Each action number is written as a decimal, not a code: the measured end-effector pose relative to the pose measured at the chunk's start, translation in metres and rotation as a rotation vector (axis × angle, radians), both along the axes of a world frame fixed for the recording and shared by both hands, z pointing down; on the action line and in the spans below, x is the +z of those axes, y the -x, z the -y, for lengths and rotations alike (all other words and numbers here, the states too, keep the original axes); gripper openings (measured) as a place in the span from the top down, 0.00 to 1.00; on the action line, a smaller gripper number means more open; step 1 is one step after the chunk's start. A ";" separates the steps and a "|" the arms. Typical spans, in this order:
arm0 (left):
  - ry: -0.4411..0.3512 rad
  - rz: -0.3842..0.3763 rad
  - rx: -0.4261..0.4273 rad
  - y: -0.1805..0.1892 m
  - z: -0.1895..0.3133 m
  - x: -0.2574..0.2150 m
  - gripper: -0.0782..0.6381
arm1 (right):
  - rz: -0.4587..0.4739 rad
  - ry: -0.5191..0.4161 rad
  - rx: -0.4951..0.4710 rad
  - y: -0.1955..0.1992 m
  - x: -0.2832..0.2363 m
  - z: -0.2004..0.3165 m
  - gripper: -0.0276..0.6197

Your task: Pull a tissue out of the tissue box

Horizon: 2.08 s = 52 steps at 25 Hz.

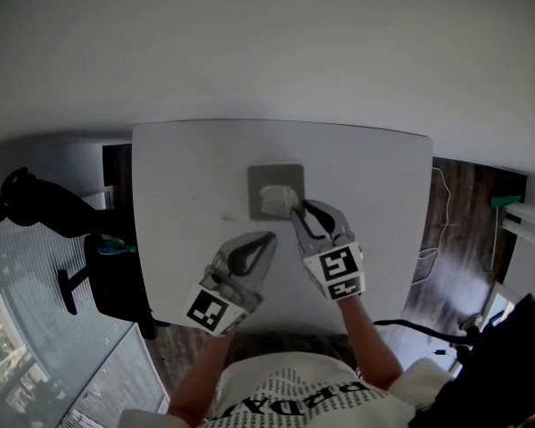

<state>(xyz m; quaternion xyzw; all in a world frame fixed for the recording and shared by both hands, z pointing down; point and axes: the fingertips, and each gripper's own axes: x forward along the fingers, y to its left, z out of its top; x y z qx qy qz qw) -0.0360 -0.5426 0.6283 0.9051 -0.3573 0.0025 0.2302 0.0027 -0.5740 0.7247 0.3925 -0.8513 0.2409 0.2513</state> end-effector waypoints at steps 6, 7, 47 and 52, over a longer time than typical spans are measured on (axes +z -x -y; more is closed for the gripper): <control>0.006 -0.003 0.004 0.000 0.001 0.000 0.90 | 0.021 0.009 -0.004 0.002 0.000 -0.001 0.95; 0.007 -0.003 0.005 0.000 0.000 -0.001 0.90 | 0.036 0.006 0.008 0.002 -0.001 -0.001 0.94; 0.013 -0.025 -0.001 0.004 0.003 0.004 0.90 | -0.035 -0.063 -0.003 0.008 -0.012 0.011 0.94; -0.010 -0.034 0.005 0.002 0.001 -0.008 0.90 | -0.032 -0.073 0.000 0.007 -0.024 0.008 0.94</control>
